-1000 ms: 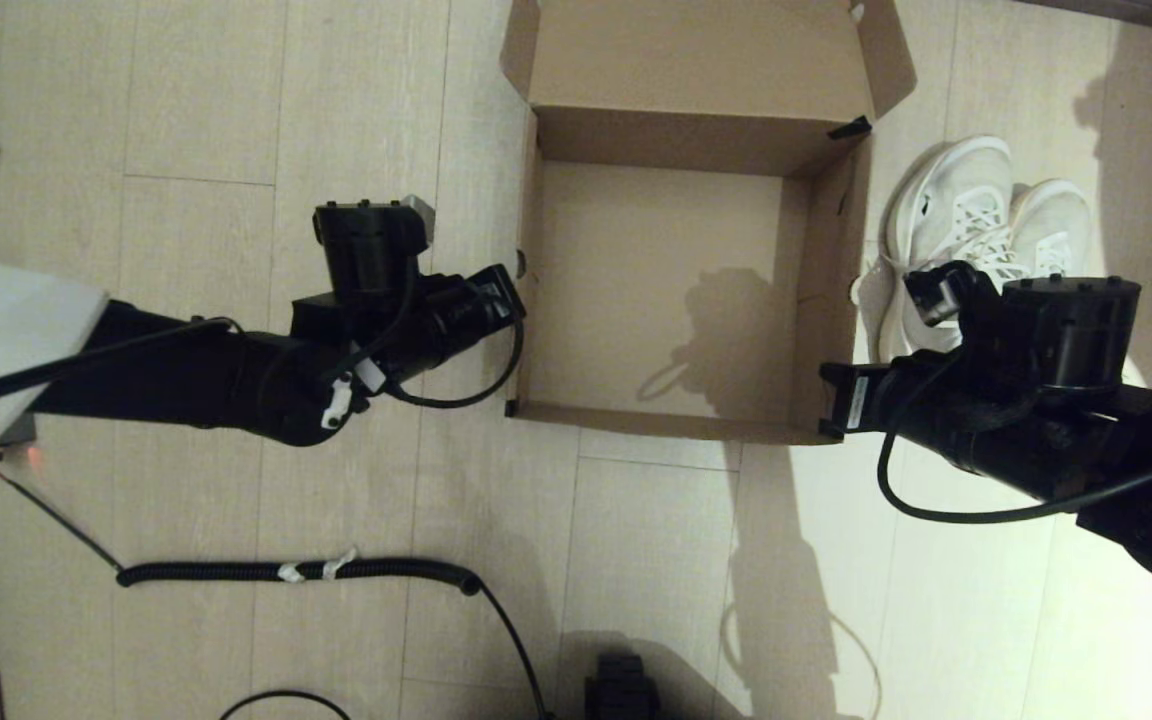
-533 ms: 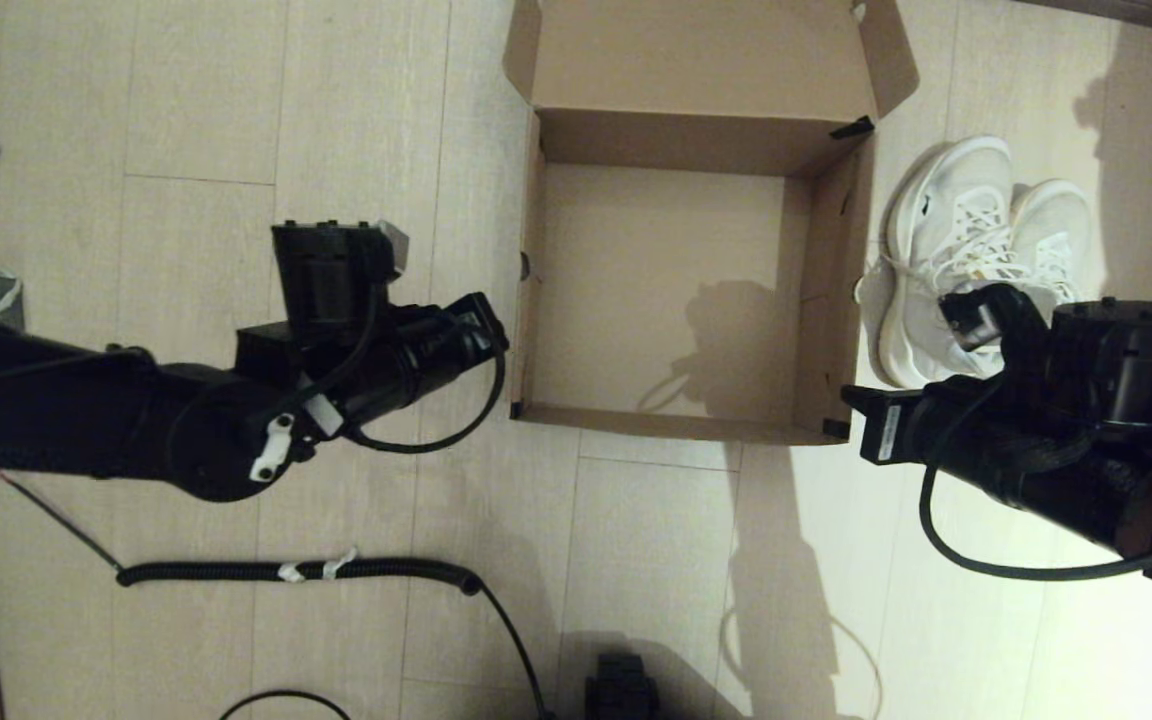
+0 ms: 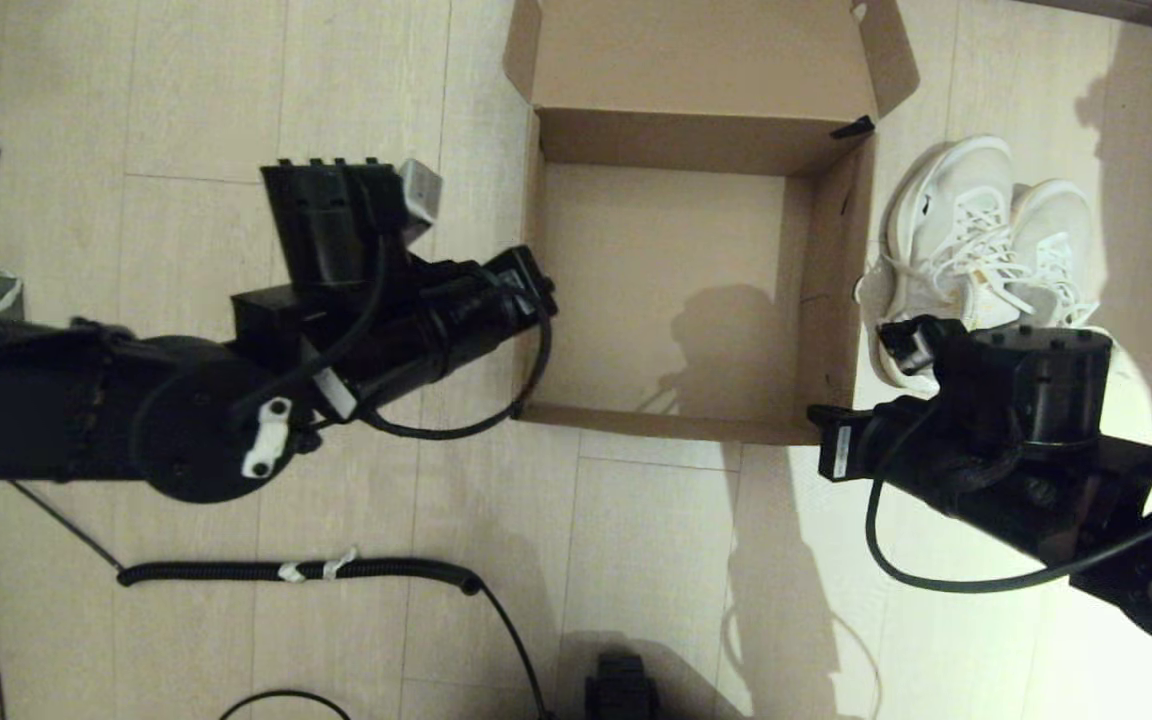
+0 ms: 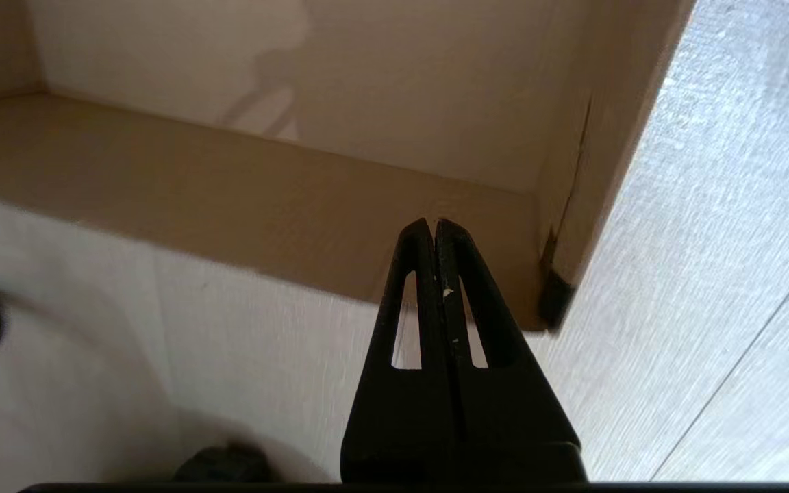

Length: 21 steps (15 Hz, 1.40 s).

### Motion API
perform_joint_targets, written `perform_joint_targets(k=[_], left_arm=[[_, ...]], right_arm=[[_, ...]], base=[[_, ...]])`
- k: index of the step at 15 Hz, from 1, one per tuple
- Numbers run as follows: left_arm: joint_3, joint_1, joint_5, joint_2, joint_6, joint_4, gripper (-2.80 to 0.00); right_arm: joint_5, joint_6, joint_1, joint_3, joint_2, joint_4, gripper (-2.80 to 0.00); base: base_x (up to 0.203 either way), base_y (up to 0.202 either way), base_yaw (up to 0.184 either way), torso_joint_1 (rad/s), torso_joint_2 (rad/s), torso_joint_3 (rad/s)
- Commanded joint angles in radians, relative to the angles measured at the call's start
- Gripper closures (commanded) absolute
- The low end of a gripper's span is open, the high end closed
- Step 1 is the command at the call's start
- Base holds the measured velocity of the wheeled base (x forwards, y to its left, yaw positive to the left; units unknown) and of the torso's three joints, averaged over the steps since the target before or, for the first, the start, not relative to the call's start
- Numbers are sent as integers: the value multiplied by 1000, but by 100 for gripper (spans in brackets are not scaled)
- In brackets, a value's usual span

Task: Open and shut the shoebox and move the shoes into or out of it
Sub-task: Put the shoes into the shoe box

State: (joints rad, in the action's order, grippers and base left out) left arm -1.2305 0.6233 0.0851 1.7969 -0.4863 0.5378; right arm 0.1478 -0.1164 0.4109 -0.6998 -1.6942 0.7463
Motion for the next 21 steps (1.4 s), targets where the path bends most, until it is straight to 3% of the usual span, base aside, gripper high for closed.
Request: perform_joint_targets(k=[1,2,4,5,8,10,14,21], left_arm=[[-5,46,7,66,48,4,0],[-9,62,46,103,103,4,0],[-28,83,208,182,241,10,0],[-33,87,253,199,322,24,0],[-26,98,326,193,442,26,0],[-27,111,387,200,470,20,0],[3,130,386,202,470,-37,0],[206,209,392,185,462,-35,0]], right_arm=[[18,11,10,-4,-60,21,0],[39,33,18,-9,-78,31,0],[69,42,28,-18,-98,61,0],[86,46,36,-24,-102,77,0],[121,67,44,-24,-110,87,0],[148,78,46,-23,-115,87,0],[154,90,48,11,-116,87,0],[159,90,115,137,-77,87,0]], base=[[0,0,0,0,0,0],[0,0,0,0,0,0],[0,0,0,0,0,0],[0,0,0,0,0,0],[0,0,0,0,0,0],[0,0,0,0,0,0],[0,0,0,0,0,0],[0,0,0,0,0,0]])
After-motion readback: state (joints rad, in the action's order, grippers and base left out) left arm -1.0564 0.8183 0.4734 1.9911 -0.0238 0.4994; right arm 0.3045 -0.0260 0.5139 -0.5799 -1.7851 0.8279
